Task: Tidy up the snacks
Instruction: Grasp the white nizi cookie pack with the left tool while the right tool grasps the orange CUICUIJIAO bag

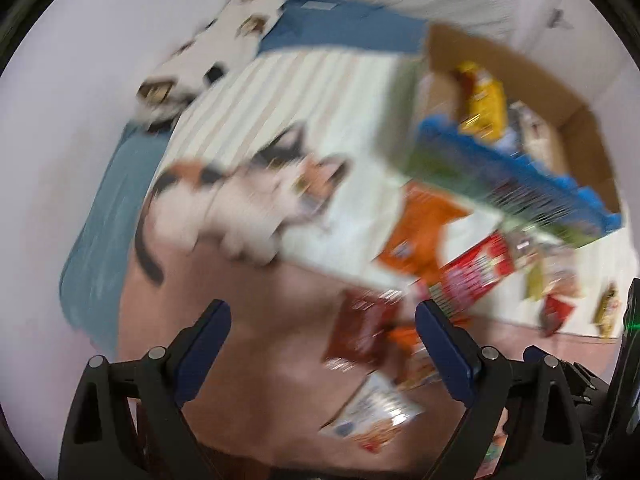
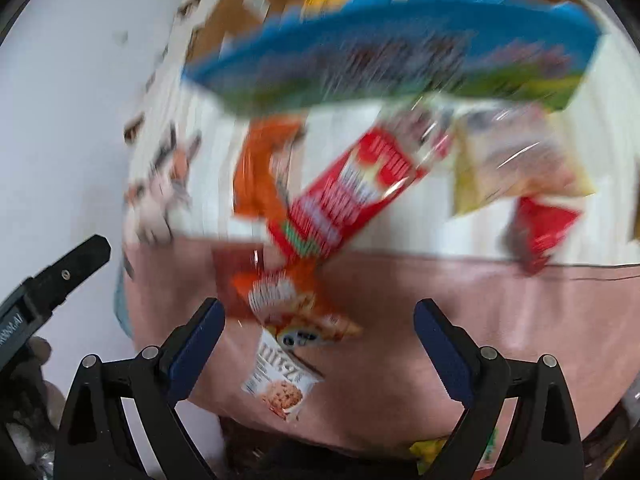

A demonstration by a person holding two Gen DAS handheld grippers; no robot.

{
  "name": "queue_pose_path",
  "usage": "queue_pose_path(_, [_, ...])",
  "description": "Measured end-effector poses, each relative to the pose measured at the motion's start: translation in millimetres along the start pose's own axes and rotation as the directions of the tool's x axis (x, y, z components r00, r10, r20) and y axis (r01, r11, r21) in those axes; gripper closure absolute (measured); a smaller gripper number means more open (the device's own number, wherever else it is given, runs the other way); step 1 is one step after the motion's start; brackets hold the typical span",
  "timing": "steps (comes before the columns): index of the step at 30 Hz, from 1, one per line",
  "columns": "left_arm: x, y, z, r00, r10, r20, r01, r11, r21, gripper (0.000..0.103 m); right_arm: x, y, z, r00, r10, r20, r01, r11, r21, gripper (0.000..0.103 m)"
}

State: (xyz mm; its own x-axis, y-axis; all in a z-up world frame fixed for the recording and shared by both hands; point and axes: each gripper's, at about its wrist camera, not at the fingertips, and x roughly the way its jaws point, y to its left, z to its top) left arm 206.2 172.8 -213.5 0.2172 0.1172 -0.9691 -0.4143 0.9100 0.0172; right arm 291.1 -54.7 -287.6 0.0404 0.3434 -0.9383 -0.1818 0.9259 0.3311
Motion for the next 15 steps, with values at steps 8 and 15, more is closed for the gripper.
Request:
queue_pose_path(8, [46,23,-32,0.993,0.073,-0.096,-0.075,0.997,-0.019,0.009,83,28,-17,0.991,-0.105,-0.088,0.099,0.993,-0.069,0.034])
queue_pose_path(15, [54,1,-66,0.987,-0.014,-0.16,0.032,0.993,0.113,0.009,54,-7,-31,0.993,-0.076,-0.085,0.077,0.997,0.002,0.051])
